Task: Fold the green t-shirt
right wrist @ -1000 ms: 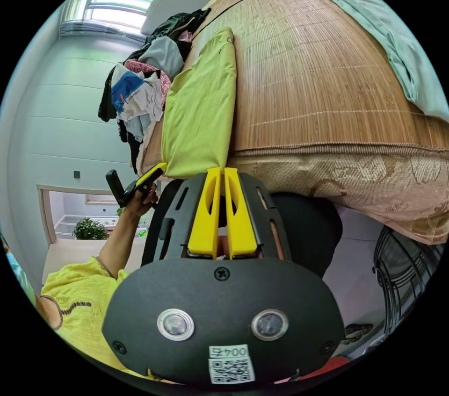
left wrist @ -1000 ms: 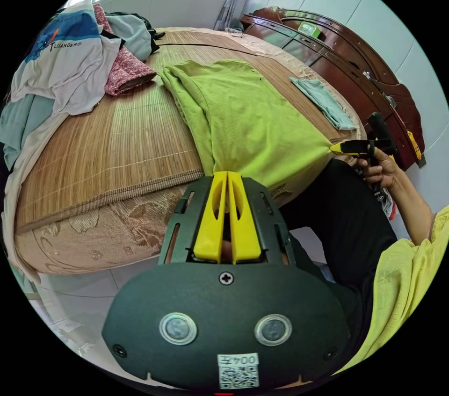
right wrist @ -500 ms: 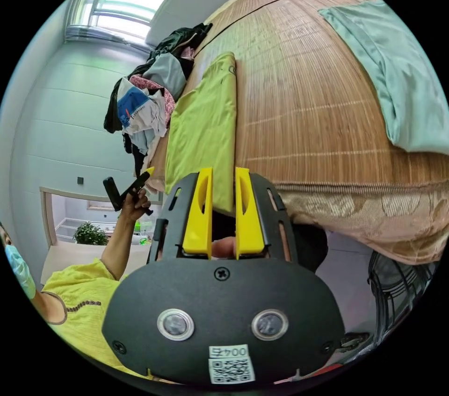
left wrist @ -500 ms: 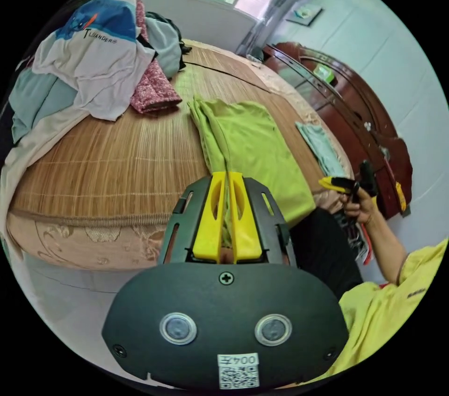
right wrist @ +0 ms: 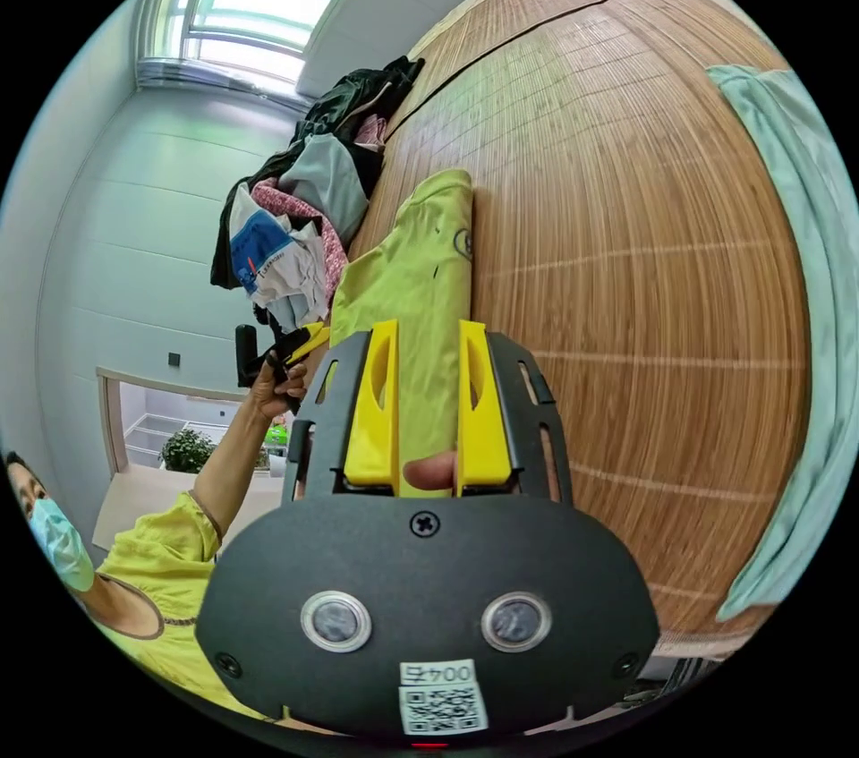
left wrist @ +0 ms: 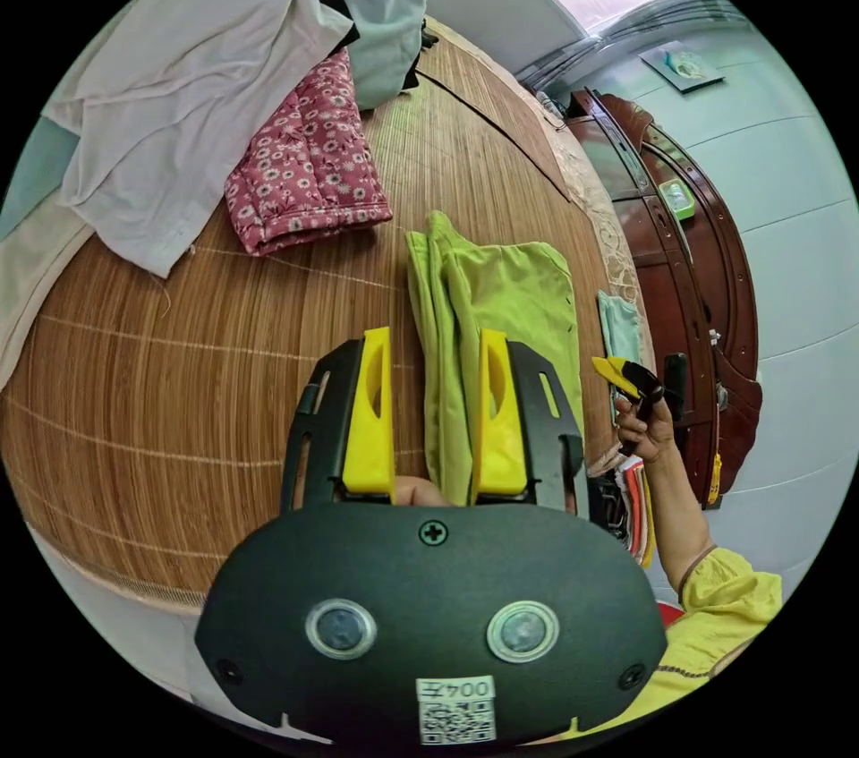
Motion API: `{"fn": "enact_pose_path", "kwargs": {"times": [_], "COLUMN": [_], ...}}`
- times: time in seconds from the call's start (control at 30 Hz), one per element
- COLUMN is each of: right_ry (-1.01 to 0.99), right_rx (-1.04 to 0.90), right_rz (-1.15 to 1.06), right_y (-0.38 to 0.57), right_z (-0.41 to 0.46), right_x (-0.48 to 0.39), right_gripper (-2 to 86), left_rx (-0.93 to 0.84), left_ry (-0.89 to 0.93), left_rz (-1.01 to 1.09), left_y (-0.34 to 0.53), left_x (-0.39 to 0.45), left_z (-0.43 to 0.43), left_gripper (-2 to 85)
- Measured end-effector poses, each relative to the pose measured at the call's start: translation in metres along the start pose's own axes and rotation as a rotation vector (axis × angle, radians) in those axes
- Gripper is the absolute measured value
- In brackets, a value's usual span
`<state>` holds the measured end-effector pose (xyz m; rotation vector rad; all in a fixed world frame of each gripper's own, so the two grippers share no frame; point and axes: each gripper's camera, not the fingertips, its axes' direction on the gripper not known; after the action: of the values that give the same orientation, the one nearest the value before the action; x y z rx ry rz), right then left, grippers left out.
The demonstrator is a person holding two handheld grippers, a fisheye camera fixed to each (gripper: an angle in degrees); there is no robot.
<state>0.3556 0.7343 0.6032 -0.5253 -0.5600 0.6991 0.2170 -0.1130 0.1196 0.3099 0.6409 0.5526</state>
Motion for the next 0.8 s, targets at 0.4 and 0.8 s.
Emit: {"fn": "enact_pose_path", "kwargs": {"times": [0.4,0.8], "right_ry": [-0.098,0.103], "right_rx": [-0.068,-0.054], "right_rz": [0.034,-0.064], "right_y": [-0.097,-0.102], "right_z": [0.045,0.057], "right_x": [0.017,-0.004], "right_gripper": [13.1,4.7], "left_rx": [0.000,0.092], "left_ry": [0.082,-0.027], "left_rz": [-0.025,0.090], "left_y": [-0.064,-0.053], "left_x": [-0.010,0.003], "left_z": [0.041,0.054], "left_gripper": [8.8,1.9]}}
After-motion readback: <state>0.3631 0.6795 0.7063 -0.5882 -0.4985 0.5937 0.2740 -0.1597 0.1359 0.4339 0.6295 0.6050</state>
